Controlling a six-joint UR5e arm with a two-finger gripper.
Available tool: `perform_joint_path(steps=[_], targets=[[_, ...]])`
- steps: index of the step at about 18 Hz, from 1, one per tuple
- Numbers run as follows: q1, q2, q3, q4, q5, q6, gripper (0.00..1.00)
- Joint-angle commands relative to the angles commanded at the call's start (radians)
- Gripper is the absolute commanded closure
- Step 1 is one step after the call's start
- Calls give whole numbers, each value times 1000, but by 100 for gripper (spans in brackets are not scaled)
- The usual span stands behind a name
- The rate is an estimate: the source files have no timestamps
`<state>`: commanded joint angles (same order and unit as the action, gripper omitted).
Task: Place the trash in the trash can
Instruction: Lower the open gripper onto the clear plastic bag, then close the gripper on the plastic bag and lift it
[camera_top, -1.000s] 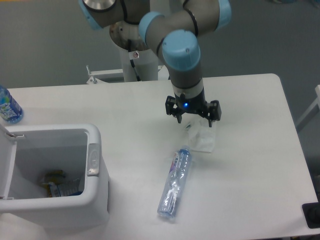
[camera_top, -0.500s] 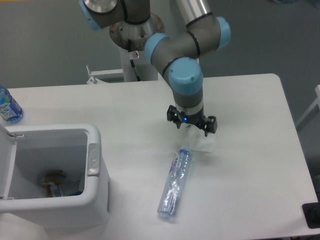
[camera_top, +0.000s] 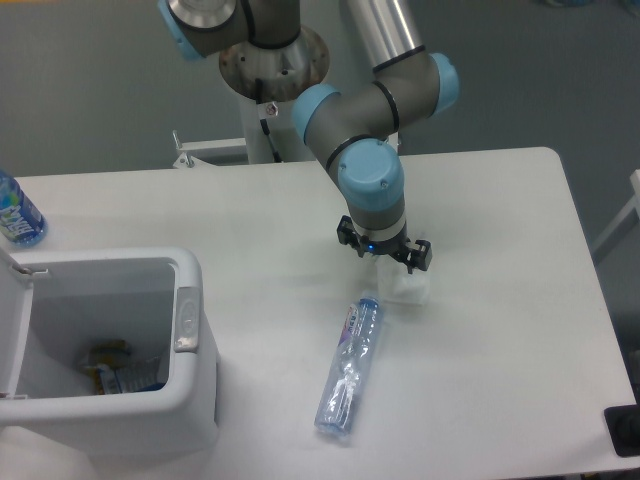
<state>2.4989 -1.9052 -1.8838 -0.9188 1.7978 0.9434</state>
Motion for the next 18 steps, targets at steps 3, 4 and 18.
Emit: perform_joint_path(steps=[3,4,18], targets=[[3,6,8,-5,-3,3,94],[6,9,11,-12,-6,5,98],[123,142,153,-163,-364,83,100]])
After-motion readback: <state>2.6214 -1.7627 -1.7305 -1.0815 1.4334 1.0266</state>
